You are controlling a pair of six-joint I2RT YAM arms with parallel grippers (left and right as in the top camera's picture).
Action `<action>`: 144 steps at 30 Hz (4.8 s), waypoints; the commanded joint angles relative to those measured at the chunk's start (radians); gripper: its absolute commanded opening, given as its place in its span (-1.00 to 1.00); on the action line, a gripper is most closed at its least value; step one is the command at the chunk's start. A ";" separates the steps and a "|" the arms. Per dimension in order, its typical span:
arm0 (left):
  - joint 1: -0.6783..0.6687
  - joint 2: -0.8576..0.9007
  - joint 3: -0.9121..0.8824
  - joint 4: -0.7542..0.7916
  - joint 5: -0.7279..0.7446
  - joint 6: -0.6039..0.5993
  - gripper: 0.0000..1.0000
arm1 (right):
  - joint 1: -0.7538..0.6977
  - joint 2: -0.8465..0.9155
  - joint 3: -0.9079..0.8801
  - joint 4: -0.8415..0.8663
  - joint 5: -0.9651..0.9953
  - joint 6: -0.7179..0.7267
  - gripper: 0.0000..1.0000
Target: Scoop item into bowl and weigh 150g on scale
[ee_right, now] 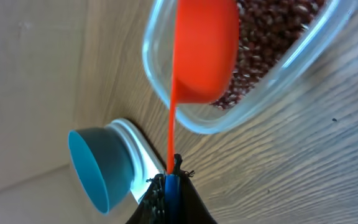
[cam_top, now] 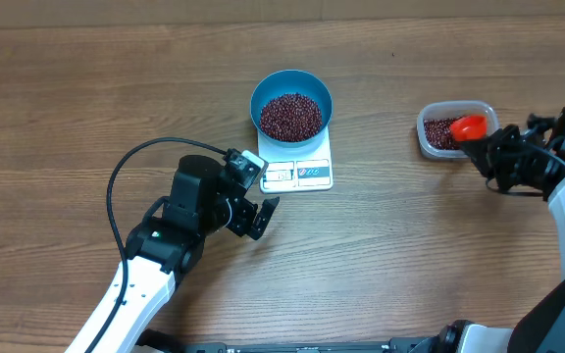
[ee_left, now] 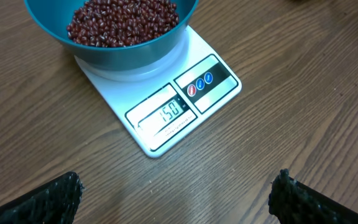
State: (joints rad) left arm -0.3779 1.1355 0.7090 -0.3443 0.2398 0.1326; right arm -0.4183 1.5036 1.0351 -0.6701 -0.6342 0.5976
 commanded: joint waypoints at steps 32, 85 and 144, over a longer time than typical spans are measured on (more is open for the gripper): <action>0.005 0.003 0.021 0.000 0.012 -0.010 0.99 | -0.026 -0.217 0.238 -0.387 -0.105 -0.307 0.77; 0.005 0.003 0.021 0.000 0.012 -0.010 0.99 | 0.337 -1.048 -0.266 0.035 0.346 -0.600 1.00; 0.005 0.003 0.021 0.000 0.012 -0.010 0.99 | 0.412 -1.501 -1.027 0.613 0.364 -0.599 1.00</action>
State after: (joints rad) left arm -0.3779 1.1355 0.7090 -0.3443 0.2398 0.1326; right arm -0.0124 0.0147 0.0219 -0.0639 -0.2806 -0.0002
